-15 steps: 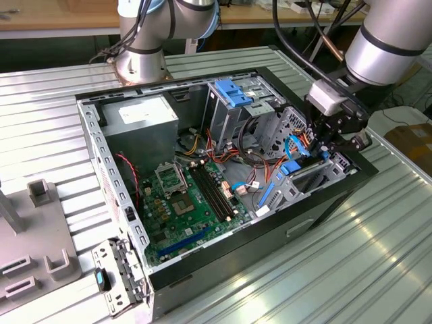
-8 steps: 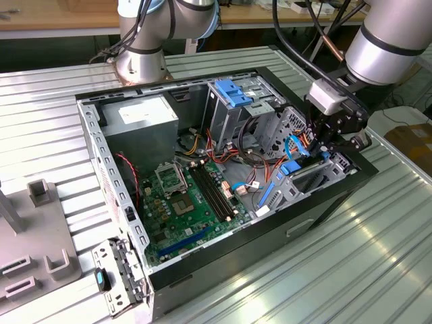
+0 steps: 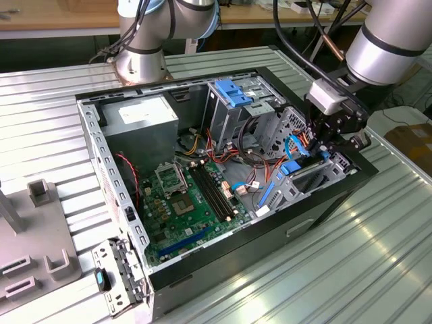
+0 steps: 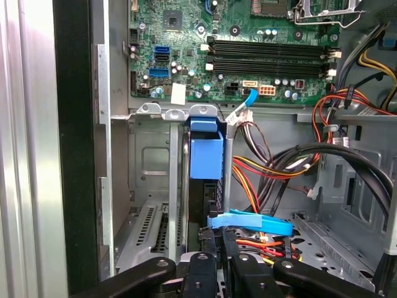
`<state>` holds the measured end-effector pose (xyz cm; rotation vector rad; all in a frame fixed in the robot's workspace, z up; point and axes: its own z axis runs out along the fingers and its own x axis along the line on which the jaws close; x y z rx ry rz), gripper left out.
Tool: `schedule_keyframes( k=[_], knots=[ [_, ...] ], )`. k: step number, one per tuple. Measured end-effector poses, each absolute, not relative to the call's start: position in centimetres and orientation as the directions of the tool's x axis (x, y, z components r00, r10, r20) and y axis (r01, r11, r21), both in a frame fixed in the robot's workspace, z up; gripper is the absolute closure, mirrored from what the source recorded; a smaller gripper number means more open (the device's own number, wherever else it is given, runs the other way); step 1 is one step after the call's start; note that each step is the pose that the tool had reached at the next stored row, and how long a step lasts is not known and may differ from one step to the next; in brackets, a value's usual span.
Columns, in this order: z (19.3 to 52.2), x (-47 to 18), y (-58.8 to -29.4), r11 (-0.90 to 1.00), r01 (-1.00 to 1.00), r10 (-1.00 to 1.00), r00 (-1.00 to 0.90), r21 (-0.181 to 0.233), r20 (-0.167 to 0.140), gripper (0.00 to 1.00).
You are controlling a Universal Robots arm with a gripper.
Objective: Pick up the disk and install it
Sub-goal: 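Insert the second disk wire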
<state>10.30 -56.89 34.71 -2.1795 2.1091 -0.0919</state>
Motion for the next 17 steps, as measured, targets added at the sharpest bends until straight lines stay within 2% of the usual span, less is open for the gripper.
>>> schedule_keyframes(
  k=[17],
  knots=[
    [33.98, 10.29, -57.19, -0.022, -0.993, -0.999, 0.026, -0.115, -0.031, 0.84]
  ],
)
